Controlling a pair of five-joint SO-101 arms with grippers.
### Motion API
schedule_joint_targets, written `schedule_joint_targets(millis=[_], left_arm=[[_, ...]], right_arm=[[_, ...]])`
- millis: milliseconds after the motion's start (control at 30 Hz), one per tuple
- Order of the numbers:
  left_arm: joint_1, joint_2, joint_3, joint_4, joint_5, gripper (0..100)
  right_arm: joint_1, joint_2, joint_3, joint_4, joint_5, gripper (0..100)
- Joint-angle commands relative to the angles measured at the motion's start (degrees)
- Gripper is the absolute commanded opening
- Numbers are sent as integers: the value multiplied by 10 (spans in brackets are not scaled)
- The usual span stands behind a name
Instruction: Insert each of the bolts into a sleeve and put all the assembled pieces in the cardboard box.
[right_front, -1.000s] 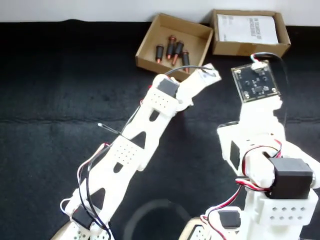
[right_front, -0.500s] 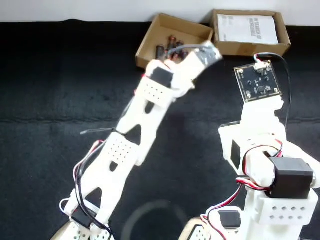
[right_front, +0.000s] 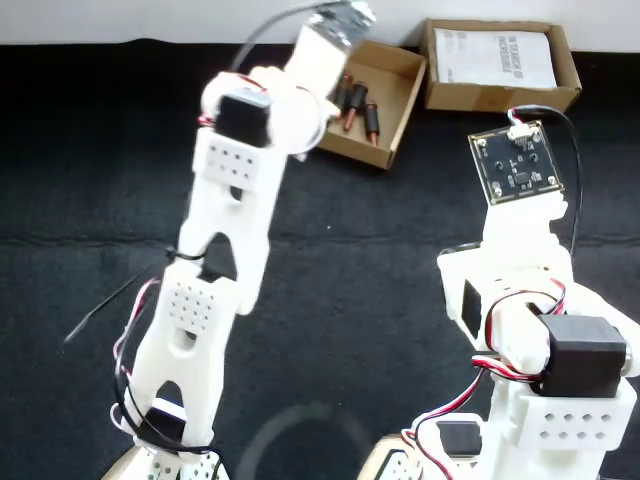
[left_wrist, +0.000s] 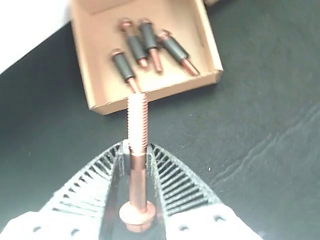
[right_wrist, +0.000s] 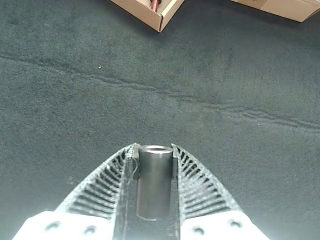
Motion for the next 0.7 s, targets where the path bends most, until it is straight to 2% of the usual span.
schedule_joint_targets(millis=[0,433,667], left_arm=[[-12,-44,-13,2,31,10],[-8,0,-12,4,31,12],[-12,-48,-12,4,33,184]], right_arm=[[3,-8,0,4,6,8],[5,-7,0,4,14,8],[5,-7,0,3,29,8]])
